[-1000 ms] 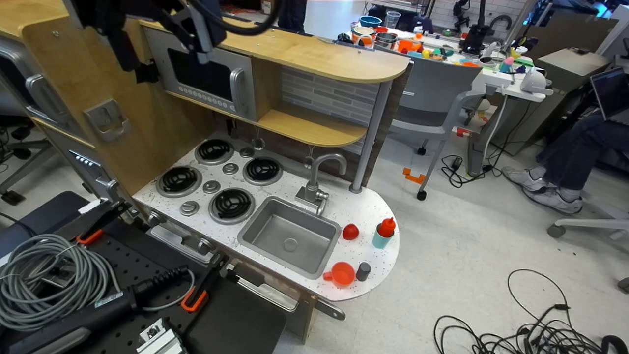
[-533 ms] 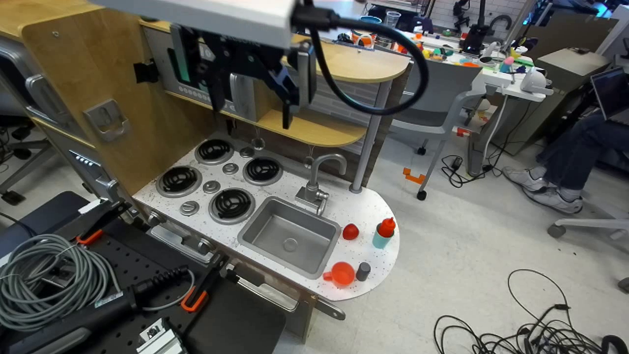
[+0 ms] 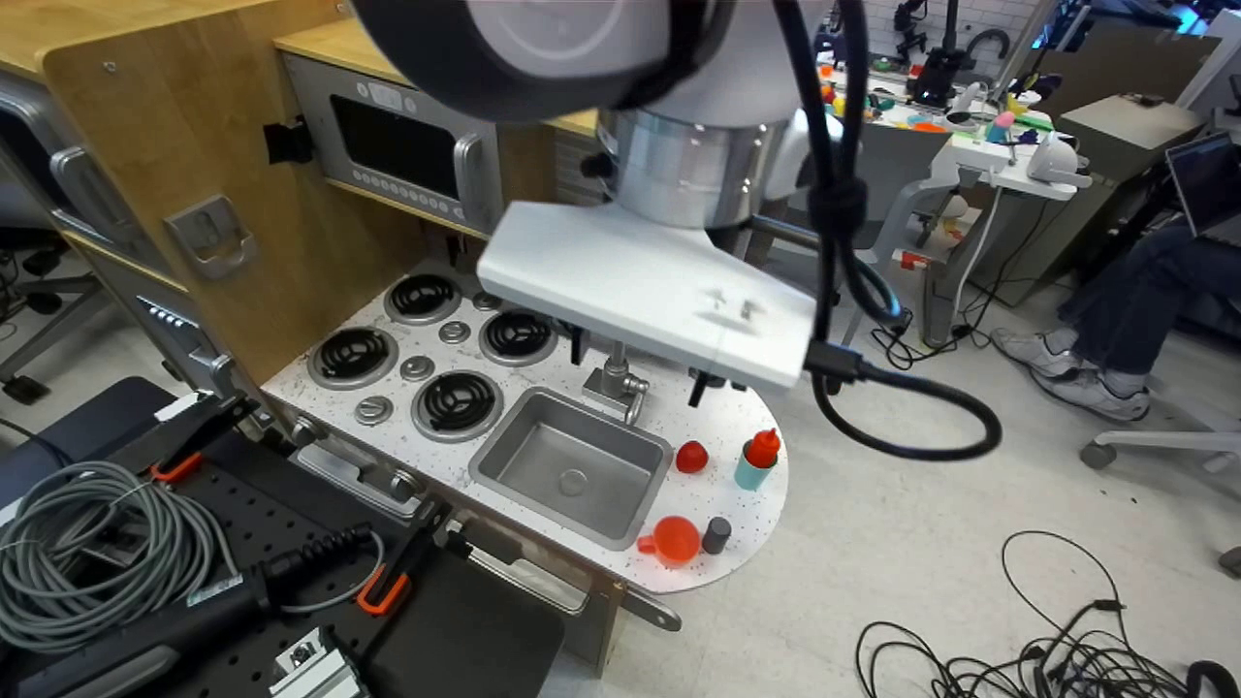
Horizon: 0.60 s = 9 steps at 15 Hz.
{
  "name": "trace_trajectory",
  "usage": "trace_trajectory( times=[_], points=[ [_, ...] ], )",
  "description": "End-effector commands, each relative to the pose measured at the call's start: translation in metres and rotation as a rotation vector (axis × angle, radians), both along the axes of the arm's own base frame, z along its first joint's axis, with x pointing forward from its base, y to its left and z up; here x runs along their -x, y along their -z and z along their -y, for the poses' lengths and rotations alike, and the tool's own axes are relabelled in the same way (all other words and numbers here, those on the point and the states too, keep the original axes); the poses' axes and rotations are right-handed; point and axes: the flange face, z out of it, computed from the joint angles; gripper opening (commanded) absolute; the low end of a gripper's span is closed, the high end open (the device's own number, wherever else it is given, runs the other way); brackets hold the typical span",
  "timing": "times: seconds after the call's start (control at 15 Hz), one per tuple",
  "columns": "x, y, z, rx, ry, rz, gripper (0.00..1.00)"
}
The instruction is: Take the sauce bottle out of the cup and put it on the counter
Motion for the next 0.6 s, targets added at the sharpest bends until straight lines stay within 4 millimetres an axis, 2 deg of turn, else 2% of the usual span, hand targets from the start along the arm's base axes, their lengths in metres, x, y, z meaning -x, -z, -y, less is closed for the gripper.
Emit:
trace_trajectory(
  times=[0.0, 0.2, 0.53],
  points=[
    [-0.008, 0.033, 0.050, 0.007, 0.072, 0.001, 1.00],
    [-0.008, 0.057, 0.084, 0.021, 0.140, -0.003, 1.00],
    [-0.012, 0.078, 0.130, 0.080, 0.257, 0.029, 1.00]
  ],
)
